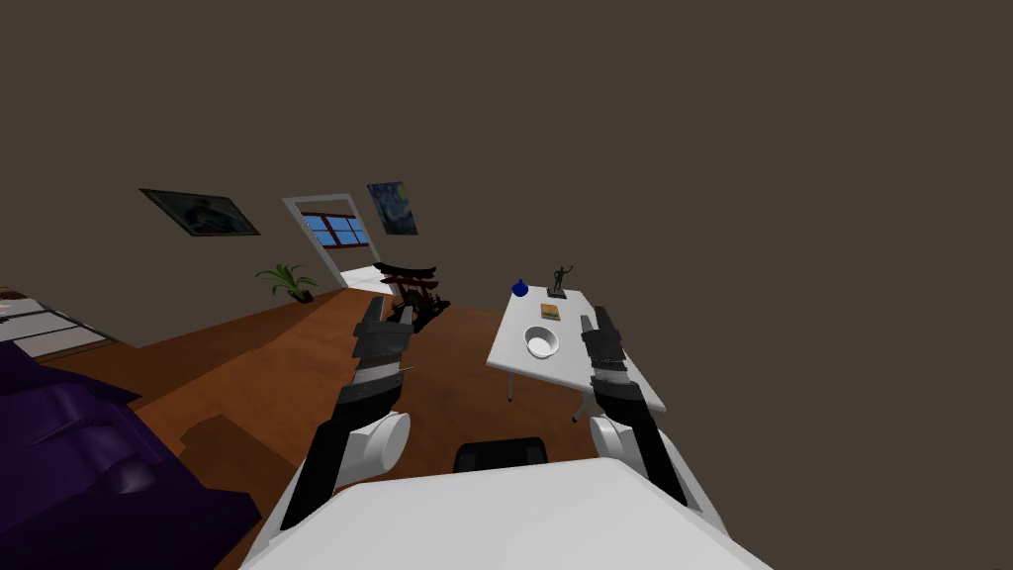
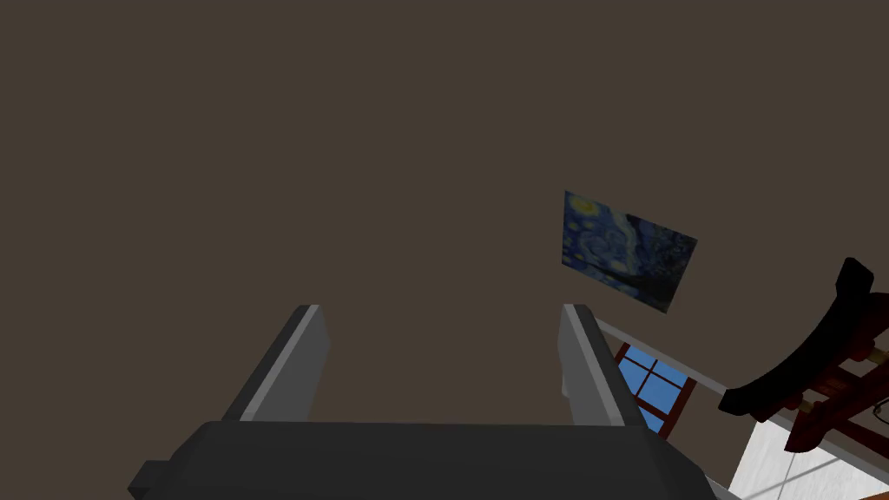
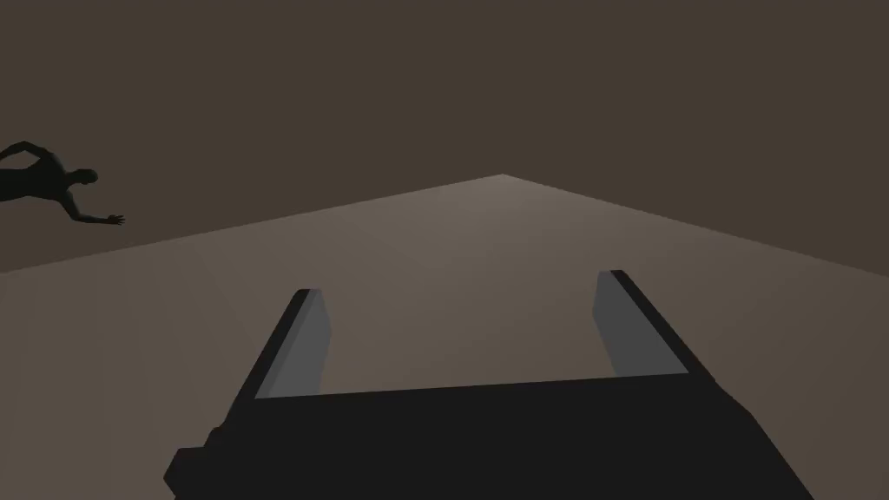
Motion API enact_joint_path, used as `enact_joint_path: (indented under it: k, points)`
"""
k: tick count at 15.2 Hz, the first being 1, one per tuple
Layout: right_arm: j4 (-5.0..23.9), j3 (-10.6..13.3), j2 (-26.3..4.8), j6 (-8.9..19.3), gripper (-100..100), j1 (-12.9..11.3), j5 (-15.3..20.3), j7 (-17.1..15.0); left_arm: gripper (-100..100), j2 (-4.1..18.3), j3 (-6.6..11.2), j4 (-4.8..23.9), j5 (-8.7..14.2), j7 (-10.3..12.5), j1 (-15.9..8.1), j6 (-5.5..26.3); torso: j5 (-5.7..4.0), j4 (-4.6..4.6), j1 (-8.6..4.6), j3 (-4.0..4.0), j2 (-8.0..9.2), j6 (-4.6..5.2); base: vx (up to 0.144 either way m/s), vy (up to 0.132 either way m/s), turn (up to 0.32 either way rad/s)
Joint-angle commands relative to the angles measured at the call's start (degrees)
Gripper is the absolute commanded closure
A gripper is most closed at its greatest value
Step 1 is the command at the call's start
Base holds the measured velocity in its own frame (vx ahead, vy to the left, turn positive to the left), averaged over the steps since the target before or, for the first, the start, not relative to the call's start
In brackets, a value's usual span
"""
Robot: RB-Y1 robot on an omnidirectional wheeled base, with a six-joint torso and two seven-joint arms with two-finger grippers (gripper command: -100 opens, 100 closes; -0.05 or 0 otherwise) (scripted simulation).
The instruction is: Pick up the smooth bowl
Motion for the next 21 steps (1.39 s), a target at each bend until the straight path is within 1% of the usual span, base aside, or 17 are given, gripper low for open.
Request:
enact_joint_path:
  k: [1,4,5,8,9,11,12,13,14,15,16,17,18,19,20,21]
  points:
    - [0.5,-0.1,-1.6,-0.1,-100,0.2,0.4,0.5,0,0.0,0.0,0.0,0.0,0.0,0.0,0.0,0.0,0.0,0.0,0.0,0.0,0.0,0.003,0.022,0.006]
    - [2.3,-0.7,-5.6,-0.4,-100,0.8,1.9,2.5,0,0.0,-0.01,0.0,0.0,0.0,0.0,0.0,0.05,-0.01,0.26,-0.03,-0.05,0.0,0.018,0.087,0.009]
    - [2.3,-0.7,-5.7,-0.4,-100,0.8,1.9,2.5,0,0.0,-0.01,0.0,0.0,0.0,0.0,0.0,0.08,-0.02,0.39,-0.04,-0.08,-0.01,0.023,0.118,0.0]
    - [5.3,-1.5,-10.2,-0.9,-100,1.9,4.4,5.8,0,0.0,-0.01,0.0,0.0,0.0,0.0,0.0,0.11,-0.02,0.54,-0.06,-0.11,-0.01,0.027,0.145,0.013]
    - [5.3,-1.5,-10.6,-0.9,-100,1.9,4.4,5.8,0,0.0,-0.02,0.0,0.0,0.0,0.0,0.0,0.13,-0.03,0.66,-0.07,-0.12,-0.01,0.033,0.162,0.002]
    - [7.9,-2.2,-13.7,-1.3,-100,2.8,6.5,8.7,0,0.0,-0.02,0.0,0.0,0.0,0.0,0.0,0.15,-0.03,0.68,-0.08,-0.14,-0.01,0.049,0.172,0.011]
    - [7.9,-2.2,-14.3,-1.3,-100,2.8,6.5,8.7,0,0.0,-0.02,0.0,0.0,0.0,0.0,0.0,0.15,-0.04,0.72,-0.11,-0.2,-0.01,0.057,0.164,0.006]
    - [9.3,-2.6,-16.2,-1.6,-100,3.4,7.7,10.2,0,0.0,-0.02,0.0,0.0,0.0,0.0,0.0,0.16,-0.05,0.71,-0.13,-0.22,-0.01,0.039,0.158,0.013]
    - [9.3,-2.6,-16.2,-1.6,-100,3.4,7.7,10.2,0,0.0,-0.02,0.0,0.0,0.0,0.0,0.0,0.15,-0.05,0.69,-0.11,-0.19,0.0,0.035,0.143,0.003]
    - [10.8,-3.0,-18.2,-1.8,-100,3.9,9.0,11.9,0,0.0,-0.01,0.0,0.0,0.0,0.0,0.0,0.15,-0.04,0.65,-0.1,-0.17,0.0,0.046,0.144,0.009]
    - [10.8,-3.0,-18.2,-1.8,-100,3.9,9.0,11.9,0,0.0,-0.01,0.0,0.0,0.0,0.0,0.0,0.14,-0.04,0.64,-0.11,-0.19,-0.01,0.041,0.132,0.007]
    - [12.4,-3.4,-20.2,-2.1,-100,4.5,10.3,13.7,0,0.0,-0.01,0.0,0.0,0.0,0.0,0.0,0.14,-0.04,0.6,-0.11,-0.18,-0.01,0.043,0.143,0.014]
    - [12.4,-3.4,-20.2,-2.1,-100,4.5,10.3,13.7,0,0.0,-0.01,0.0,0.0,0.0,0.0,0.0,0.13,-0.05,0.6,-0.11,-0.19,-0.01,0.044,0.14,0.007]
    - [14.1,-3.8,-22.2,-2.4,-100,5.1,11.7,15.5,0,0.0,-0.01,0.0,0.0,0.0,0.0,0.0,0.14,-0.04,0.59,-0.11,-0.18,0.0,0.043,0.153,0.011]
    - [14.1,-3.8,-22.3,-2.4,-100,5.1,11.7,15.5,0,0.0,-0.02,0.0,0.0,0.0,0.0,0.0,0.14,-0.04,0.63,-0.11,-0.18,-0.01,0.048,0.151,0.004]
    - [15.8,-4.2,-24.4,-2.7,-100,5.8,13.2,17.4,0,0.0,-0.01,0.0,0.0,0.0,0.0,0.0,0.14,-0.04,0.63,-0.11,-0.19,-0.01,0.078,0.166,0.01]
